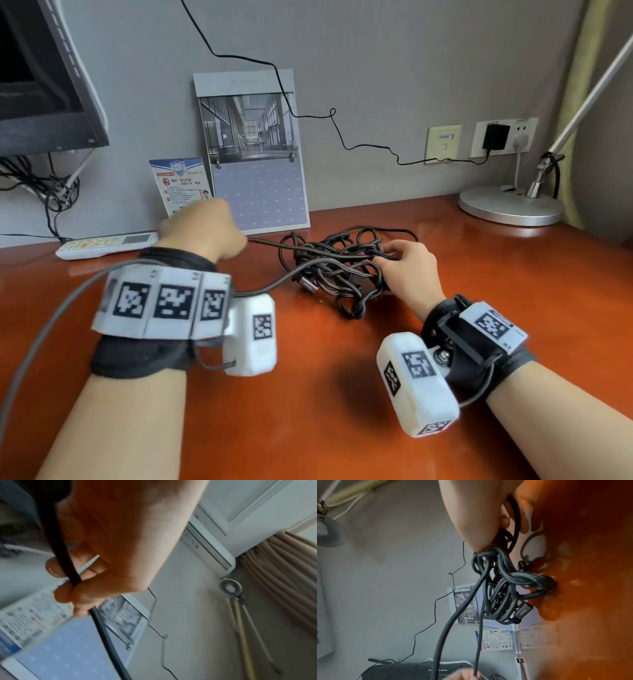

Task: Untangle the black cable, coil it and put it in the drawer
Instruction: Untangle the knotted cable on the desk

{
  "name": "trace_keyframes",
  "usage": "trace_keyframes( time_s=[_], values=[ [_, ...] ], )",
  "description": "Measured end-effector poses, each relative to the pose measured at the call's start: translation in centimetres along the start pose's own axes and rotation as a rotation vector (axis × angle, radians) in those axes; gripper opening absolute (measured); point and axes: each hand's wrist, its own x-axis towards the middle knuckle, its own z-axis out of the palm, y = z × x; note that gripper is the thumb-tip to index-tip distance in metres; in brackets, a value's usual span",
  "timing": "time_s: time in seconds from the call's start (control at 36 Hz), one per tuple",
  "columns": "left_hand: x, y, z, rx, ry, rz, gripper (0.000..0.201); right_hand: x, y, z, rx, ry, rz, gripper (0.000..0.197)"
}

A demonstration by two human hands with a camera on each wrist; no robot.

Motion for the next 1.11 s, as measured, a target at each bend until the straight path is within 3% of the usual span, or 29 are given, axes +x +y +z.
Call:
trace_keyframes(
  time_s=[0.11,0.17,0.28,0.36,0.47,0.61,0.78,1.11],
  values=[
    [0.9,-3.0,-0.2,-0.054,0.009,-0.183,0.023,0.1,-0.2,0.1,-0.005,0.007,0.013,0.017],
    [1.2,-3.6,-0.1,-0.03,-0.033,-0.197,0.011,0.0,-0.4,0.1,-0.007,0.011,0.004,0.016],
    [1.1,-3.3,0.0,-0.036,-0.062,-0.152,0.01,-0.1,-0.6,0.0,-0.053,0.034,-0.036,0.017],
    [1.1,-2.4,-0.4,-0.137,-0.012,-0.036,0.02,-0.3,-0.9,0.0,-0.068,0.051,-0.074,0.015],
    [0.0,0.8,-0.9,-0.271,0.067,0.261,0.022,-0.9,-1.8,0.1,-0.101,0.068,-0.158,0.012],
    [-1.2,5.2,1.2,-0.303,-0.056,0.503,0.024,-1.8,-3.0,0.1,-0.153,0.077,-0.241,0.014],
    [-1.1,5.5,3.4,-0.138,-0.124,0.496,0.026,-2.0,-3.4,0.1,-0.154,0.064,-0.239,0.016],
    [0.7,2.3,1.9,-0.216,0.034,0.383,0.038,-0.2,-1.5,-1.4,-0.158,0.085,-0.125,0.024]
  ],
)
